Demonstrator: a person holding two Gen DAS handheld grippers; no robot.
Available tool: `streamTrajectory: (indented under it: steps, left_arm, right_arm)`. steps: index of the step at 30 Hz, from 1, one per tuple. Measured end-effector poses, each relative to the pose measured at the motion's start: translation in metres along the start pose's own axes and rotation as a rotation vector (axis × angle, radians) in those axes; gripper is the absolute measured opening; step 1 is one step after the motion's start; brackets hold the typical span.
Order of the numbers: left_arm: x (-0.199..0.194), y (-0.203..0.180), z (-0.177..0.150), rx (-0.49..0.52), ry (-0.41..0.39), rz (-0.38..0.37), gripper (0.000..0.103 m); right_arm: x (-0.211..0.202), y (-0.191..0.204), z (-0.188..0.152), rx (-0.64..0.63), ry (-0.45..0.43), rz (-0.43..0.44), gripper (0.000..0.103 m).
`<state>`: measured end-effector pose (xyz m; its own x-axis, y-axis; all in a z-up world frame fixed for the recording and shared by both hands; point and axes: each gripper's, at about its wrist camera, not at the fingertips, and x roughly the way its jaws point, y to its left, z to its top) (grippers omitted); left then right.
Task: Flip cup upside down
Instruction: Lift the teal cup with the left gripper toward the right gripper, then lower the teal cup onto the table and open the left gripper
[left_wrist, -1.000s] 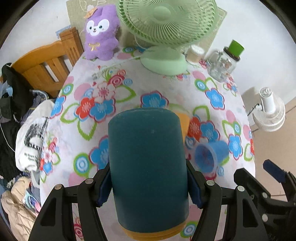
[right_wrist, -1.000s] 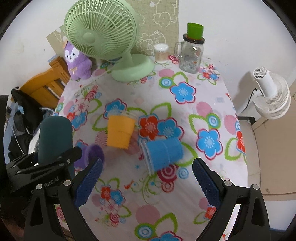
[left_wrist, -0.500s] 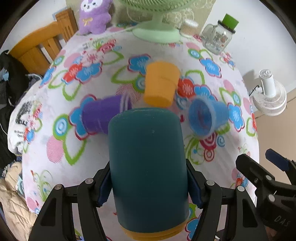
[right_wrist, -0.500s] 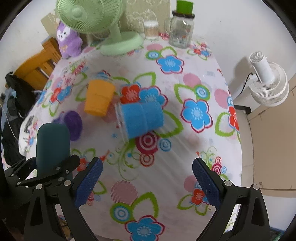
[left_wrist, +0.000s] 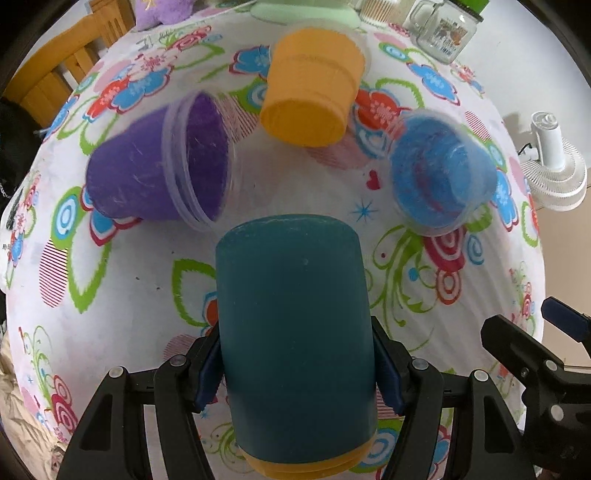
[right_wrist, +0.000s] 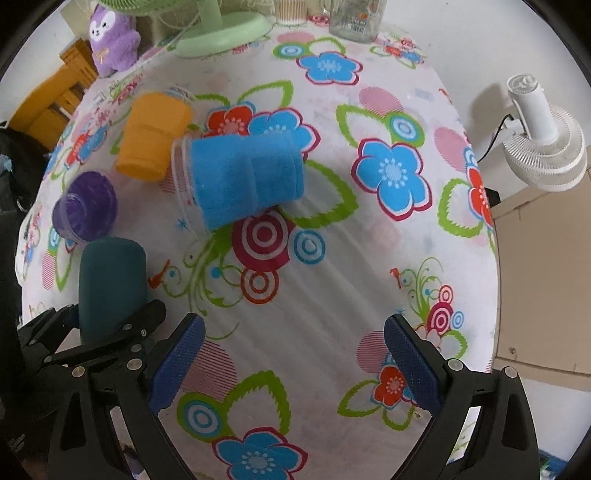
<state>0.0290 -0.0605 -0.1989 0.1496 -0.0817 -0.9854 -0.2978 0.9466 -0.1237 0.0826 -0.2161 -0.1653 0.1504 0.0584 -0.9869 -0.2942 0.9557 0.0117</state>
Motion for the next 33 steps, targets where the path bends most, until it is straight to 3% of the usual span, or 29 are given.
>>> streamTrajectory:
  steps: [6, 10, 14, 22, 33]
  left_arm:
    - [0.0, -0.004, 0.001, 0.019, -0.024, 0.02, 0.071]
    - [0.002, -0.004, 0.007, 0.009, -0.013, -0.008, 0.082]
    - [-0.004, 0.002, 0.008, -0.001, -0.011, -0.053, 0.086]
    - [-0.035, 0.004, 0.001, 0.083, -0.019, -0.067, 0.1]
    - [-0.076, 0.016, 0.004, 0.168, -0.048, -0.014, 0.101]
  right_arm:
    - [0.007, -0.004, 0.003, 0.007, 0.012, -0.008, 0.099]
    - [0.006, -0.006, 0.006, 0.015, 0.009, -0.01, 0.099]
    - [-0.002, -0.006, 0.008, 0.022, 0.003, 0.0, 0.099]
    - [-0.033, 0.006, 0.008, 0.013, -0.04, 0.015, 0.099]
    - [-0.064, 0.033, 0.003, 0.043, -0.109, 0.051, 0.099]
